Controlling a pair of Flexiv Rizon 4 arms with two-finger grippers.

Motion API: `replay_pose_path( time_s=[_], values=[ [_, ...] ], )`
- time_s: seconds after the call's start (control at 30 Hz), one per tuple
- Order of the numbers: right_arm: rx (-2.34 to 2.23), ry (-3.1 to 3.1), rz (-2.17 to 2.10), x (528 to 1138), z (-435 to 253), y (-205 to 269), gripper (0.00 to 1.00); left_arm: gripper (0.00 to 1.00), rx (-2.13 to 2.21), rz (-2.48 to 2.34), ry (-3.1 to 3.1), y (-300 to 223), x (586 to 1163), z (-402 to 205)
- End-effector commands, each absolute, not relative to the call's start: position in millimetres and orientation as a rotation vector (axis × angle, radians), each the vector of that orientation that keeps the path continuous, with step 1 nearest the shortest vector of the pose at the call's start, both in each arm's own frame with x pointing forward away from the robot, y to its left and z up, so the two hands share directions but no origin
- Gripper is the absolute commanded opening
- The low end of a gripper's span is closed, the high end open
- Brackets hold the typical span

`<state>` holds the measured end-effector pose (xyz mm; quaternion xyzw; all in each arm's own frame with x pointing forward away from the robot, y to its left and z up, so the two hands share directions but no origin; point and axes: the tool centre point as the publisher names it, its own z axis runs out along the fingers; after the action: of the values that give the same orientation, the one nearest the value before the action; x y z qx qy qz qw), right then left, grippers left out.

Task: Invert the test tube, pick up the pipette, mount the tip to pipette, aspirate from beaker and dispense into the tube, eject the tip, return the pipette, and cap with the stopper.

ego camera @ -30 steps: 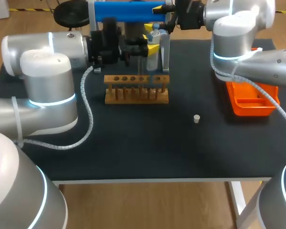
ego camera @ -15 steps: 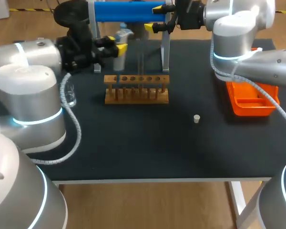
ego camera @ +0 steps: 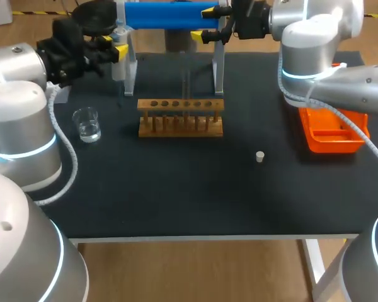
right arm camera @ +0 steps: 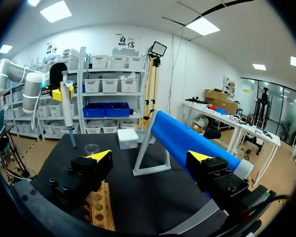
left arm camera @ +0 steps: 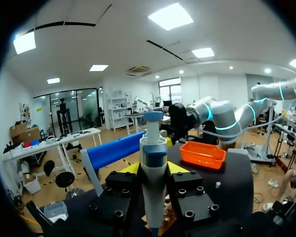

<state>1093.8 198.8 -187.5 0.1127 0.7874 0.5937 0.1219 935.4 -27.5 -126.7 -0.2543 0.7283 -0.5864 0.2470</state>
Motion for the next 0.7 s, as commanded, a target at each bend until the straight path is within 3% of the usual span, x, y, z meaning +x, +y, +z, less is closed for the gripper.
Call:
replay_pose_path(
  time_s=[0.03,0.7],
  values=[
    [0.327,2.299,1.732,1094.7,-187.9,198.9,1.00,0.00,-0.705,-1.599,1.964,-30.5,959.3,-130.2],
    [0.327,2.299,1.732,1094.7,-187.9,198.9,1.00,0.00,-0.827,-1.539,1.829,-37.3,1043.2,-132.2]
  ],
)
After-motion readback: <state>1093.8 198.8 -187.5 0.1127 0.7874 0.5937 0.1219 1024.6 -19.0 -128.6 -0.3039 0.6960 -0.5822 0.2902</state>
